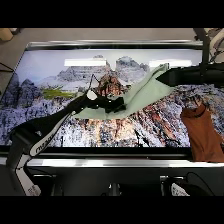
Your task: Fold the shirts.
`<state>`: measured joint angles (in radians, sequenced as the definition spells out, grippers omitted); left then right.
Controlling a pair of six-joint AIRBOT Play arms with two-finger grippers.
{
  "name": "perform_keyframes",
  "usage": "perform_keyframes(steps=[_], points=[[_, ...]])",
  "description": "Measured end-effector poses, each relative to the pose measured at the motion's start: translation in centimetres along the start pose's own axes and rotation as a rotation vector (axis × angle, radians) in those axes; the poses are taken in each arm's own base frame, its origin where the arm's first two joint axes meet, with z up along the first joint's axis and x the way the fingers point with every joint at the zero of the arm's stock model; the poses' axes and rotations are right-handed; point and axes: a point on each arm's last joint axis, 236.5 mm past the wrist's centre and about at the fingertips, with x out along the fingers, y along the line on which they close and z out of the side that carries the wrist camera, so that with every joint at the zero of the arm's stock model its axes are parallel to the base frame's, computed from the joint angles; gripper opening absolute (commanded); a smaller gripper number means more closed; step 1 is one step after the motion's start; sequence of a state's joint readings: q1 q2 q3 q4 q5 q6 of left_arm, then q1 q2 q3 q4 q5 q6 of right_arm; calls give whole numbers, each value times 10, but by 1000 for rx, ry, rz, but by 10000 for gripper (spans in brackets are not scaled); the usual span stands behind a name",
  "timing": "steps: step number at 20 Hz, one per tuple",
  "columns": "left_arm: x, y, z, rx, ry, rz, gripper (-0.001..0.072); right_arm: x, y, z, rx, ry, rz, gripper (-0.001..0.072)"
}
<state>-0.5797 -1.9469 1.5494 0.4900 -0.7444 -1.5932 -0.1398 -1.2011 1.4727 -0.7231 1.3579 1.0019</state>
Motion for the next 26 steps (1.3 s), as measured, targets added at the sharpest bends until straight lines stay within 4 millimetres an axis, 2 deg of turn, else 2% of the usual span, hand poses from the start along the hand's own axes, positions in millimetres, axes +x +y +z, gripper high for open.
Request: perform_keyframes(steps=[2,3,4,6,8,11,13,15,16,17,18,20,22,24,26], points=[[8,-18,-2,-18,-26,-54,24,-7,2,-2,1,5,-25,18],[6,-24,4,-11,-52,-69,24,-8,2,-2,9,4,-31,18],[-1,-30,10,3,-70,-79,23,-6,2,0,9,-1,-37,18],[-32,-42,30,73,-123,-78,24,6,10,3,6,-2,-17,18],[-83,-51,60,182,-209,-43,24,29,23,9,-9,-10,12,18],[-192,-61,108,334,-387,40,24,83,51,21,-12,-44,99,18],[-274,-66,129,392,-518,96,25,132,71,21,12,-48,170,19],[-349,-72,134,425,-626,137,25,190,92,4,57,-17,253,20],[-379,-74,132,436,-671,156,26,217,101,-8,82,5,288,74],[-407,-78,127,449,-711,172,26,244,109,-23,115,31,318,394],[-426,-84,119,461,-735,176,25,266,114,-38,144,58,338,681],[-455,-94,102,489,-771,190,25,299,115,-64,187,100,356,692],[-474,-105,84,516,-791,197,26,309,107,-75,208,120,367,691],[-481,-111,69,546,-784,205,26,297,91,-70,202,119,377,691],[-486,-113,60,568,-781,219,26,270,61,-56,169,106,342,689]])
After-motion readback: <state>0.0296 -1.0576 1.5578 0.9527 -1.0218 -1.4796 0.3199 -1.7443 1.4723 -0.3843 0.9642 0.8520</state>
